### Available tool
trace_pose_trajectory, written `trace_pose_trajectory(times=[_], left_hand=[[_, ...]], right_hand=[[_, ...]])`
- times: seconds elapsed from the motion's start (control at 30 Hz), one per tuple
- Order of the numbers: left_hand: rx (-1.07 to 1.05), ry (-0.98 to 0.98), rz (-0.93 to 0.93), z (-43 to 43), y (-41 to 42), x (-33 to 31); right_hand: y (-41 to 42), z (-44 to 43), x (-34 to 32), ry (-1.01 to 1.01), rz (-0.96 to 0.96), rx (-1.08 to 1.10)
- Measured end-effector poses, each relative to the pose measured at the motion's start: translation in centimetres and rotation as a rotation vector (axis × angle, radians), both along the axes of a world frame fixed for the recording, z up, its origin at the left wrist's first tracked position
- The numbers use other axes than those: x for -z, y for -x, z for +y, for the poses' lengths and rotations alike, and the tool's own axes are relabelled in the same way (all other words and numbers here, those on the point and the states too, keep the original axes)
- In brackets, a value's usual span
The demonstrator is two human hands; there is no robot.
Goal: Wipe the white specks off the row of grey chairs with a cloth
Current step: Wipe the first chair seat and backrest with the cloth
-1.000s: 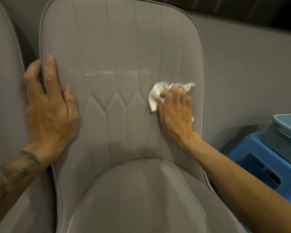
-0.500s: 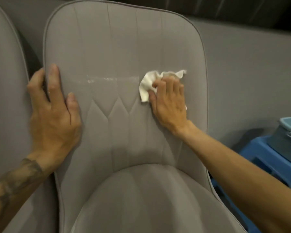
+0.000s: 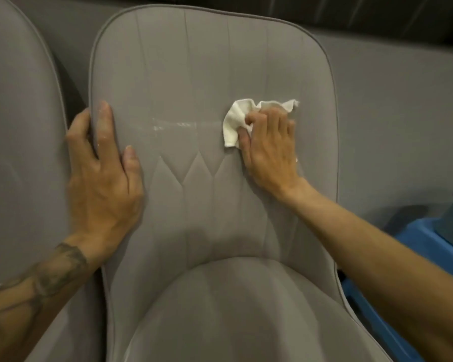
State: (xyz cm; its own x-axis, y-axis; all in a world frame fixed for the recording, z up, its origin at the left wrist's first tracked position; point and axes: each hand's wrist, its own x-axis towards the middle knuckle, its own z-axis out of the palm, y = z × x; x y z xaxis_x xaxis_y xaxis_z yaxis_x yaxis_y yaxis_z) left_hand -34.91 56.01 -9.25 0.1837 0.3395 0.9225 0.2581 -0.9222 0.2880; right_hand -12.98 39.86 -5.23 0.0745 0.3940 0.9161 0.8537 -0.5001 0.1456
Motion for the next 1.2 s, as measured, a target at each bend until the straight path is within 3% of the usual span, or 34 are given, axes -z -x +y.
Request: trace_pose_trajectory(times=[0.13,0.23,0.37,0.43,0.57,0.63,0.8,0.87,0.93,1.03,1.1,1.2], left_hand=[[-0.006,0.007,0.01,-0.1,0.1,-0.1],[-0.002,0.01,0.028,-0.1,0.2,-0.1],[-0.031,0.01,0.056,-0.4,0.3,-0.1],[-0.045,0.013,0.057,-0.6,0.4,-0.2],[-0.042,0.006,0.045,-0.2,0.2,-0.1],[-0.042,0.005,0.046,-0.2,0.2,0.1],[-0.053,0.014,0.059,-0.4,0.2,0.0],[-0.049,0.023,0.062,-0.4,0.3,-0.1],[-0.045,0.024,0.054,-0.2,0.3,-0.1],[-0.051,0.027,0.048,-0.2,0.2,0.1],[-0.051,0.017,0.053,-0.3,0.2,0.1],[-0.043,0.03,0.062,-0.4,0.2,0.0]], right_hand=[[-2.5,2.1,-7.0,-0.216,-0.018,0.064],[-1.6,2.6,-5.3,-0.328,0.061,0.078],[1.0,0.4,2.9,-0.019,0.047,-0.004],[0.1,0.6,0.7,0.003,-0.03,0.009],[-2.0,3.7,-7.1,-0.287,-0.018,0.071],[-1.4,4.1,-5.8,-0.361,0.05,0.056],[1.1,1.2,3.7,0.025,-0.006,-0.055],[-0.4,1.6,0.6,0.012,-0.098,-0.025],[-2.1,3.0,-4.2,-0.142,-0.105,0.035],[-2.2,4.1,-6.2,-0.325,0.005,0.059],[-0.7,3.5,-1.9,-0.258,0.043,0.021],[1.4,1.2,4.3,0.028,0.006,-0.055]])
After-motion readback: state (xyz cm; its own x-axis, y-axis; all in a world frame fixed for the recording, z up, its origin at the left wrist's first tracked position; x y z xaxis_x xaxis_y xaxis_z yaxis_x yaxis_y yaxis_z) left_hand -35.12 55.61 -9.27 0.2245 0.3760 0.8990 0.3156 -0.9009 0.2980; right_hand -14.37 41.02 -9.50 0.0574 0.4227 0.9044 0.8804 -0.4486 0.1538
